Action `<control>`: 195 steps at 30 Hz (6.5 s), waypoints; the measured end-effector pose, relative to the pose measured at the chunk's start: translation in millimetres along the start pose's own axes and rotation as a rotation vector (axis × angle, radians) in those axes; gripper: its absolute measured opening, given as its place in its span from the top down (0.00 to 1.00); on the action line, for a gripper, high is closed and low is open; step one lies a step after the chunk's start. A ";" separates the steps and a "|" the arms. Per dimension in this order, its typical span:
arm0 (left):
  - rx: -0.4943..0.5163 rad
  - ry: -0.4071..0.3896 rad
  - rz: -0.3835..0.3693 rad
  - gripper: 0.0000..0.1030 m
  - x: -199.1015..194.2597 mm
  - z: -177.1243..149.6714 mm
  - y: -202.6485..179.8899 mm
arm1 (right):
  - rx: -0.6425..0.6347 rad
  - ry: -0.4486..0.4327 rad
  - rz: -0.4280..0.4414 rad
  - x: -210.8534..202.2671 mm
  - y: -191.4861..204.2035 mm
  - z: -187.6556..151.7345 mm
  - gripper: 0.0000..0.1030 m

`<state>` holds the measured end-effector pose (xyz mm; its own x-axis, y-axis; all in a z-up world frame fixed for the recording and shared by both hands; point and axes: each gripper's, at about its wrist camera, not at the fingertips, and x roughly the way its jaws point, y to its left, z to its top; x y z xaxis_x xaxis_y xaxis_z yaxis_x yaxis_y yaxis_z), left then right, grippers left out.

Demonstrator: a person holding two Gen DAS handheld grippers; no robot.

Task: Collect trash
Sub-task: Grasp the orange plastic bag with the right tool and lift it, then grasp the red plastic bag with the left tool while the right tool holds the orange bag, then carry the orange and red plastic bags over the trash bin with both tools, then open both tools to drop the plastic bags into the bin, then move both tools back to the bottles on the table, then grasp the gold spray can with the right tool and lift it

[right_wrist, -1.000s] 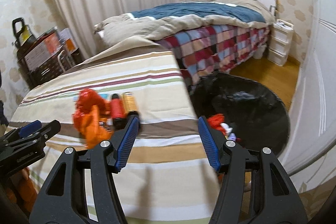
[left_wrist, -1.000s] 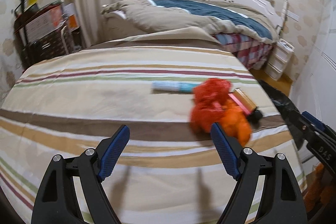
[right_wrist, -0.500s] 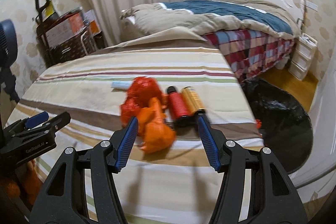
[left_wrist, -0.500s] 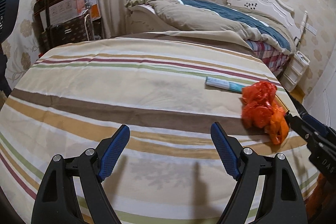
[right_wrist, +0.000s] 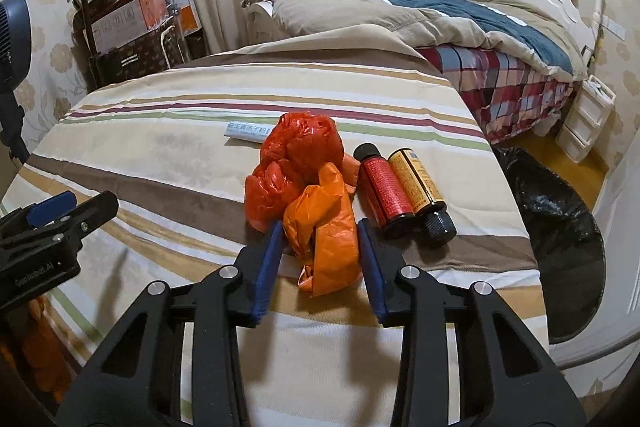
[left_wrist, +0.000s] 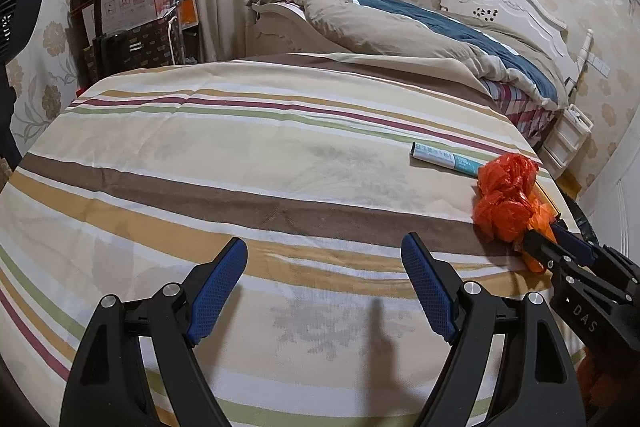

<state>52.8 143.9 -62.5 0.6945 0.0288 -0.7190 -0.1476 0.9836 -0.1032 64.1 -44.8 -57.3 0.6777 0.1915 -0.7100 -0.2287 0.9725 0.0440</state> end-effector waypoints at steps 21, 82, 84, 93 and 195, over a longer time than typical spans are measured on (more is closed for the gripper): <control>0.042 0.010 -0.065 0.23 0.5 -3.2 -30.6 | 0.023 -0.084 -0.033 -33.7 -15.7 7.1 0.66; 0.260 0.011 -0.232 0.62 -3.6 -5.7 -134.9 | 0.238 -0.098 -0.103 -49.4 -125.7 -35.5 0.66; 0.270 -0.005 -0.254 0.62 -9.9 -2.5 -143.9 | 0.242 -0.106 -0.116 -52.8 -130.8 -34.2 0.66; 0.312 -0.010 -0.323 0.62 -7.9 5.8 -188.8 | 0.278 -0.138 -0.185 -64.6 -166.5 -27.6 0.66; 0.096 0.035 -0.044 0.24 30.7 12.9 -74.3 | 0.071 0.047 -0.023 37.8 -68.0 29.4 0.72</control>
<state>94.1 73.9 -68.1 0.6735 -0.0198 -0.7390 -0.0483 0.9963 -0.0707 125.8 -99.7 -66.4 0.6484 0.1643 -0.7433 -0.1623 0.9838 0.0759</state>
